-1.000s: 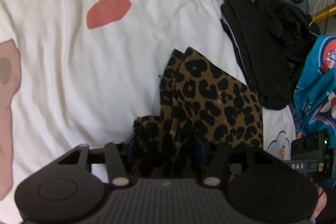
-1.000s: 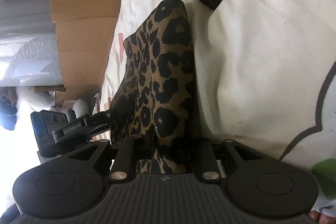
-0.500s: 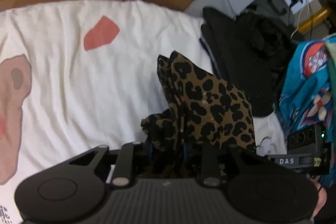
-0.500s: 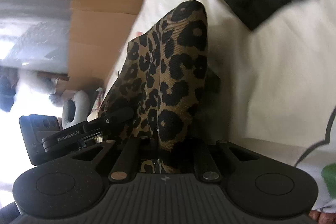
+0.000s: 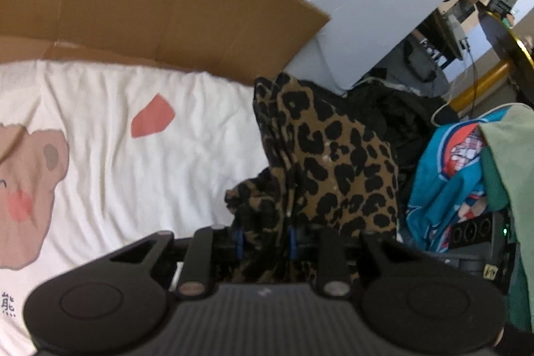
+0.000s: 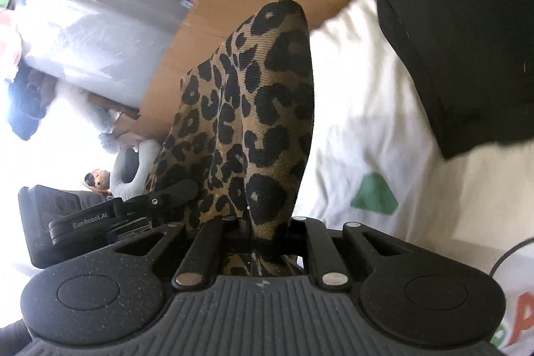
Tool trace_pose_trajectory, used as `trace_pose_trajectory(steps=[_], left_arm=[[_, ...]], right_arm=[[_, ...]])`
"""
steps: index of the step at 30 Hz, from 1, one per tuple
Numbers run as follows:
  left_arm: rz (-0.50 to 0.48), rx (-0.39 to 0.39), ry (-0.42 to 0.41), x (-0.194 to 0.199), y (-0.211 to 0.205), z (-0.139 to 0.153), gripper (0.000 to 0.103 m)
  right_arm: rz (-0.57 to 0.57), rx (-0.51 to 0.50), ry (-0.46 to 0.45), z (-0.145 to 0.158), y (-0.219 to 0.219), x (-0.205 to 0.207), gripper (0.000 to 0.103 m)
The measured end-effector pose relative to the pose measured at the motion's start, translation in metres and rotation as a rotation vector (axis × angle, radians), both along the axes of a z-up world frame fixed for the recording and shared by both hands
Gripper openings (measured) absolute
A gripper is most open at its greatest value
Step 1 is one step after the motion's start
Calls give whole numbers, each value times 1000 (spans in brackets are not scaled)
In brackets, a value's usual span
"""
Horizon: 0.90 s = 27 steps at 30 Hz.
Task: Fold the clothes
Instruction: 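Lift the leopard-print skirt bundle with both grippers and carry it onto the black clothes pile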
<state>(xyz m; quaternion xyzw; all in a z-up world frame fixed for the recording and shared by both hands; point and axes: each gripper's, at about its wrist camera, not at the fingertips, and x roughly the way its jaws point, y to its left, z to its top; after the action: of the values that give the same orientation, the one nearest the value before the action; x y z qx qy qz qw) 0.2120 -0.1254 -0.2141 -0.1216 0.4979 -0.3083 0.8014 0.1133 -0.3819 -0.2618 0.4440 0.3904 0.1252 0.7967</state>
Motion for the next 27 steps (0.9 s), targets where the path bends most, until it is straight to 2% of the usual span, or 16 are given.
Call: trace_pose_trajectory(steps=[12,19,27], left_arm=[[7,-33,-23,-22,-25,56,25],[36,-32,-41,-32,-30,90,25],[33,-40,-15,-36,-53,101,25]], right_arm=[[19,-131,-73,77,-29,-24,8],[9,-171,-120,113,-29,-27,8],[-32,-216,-125,139,-46,-38,9]])
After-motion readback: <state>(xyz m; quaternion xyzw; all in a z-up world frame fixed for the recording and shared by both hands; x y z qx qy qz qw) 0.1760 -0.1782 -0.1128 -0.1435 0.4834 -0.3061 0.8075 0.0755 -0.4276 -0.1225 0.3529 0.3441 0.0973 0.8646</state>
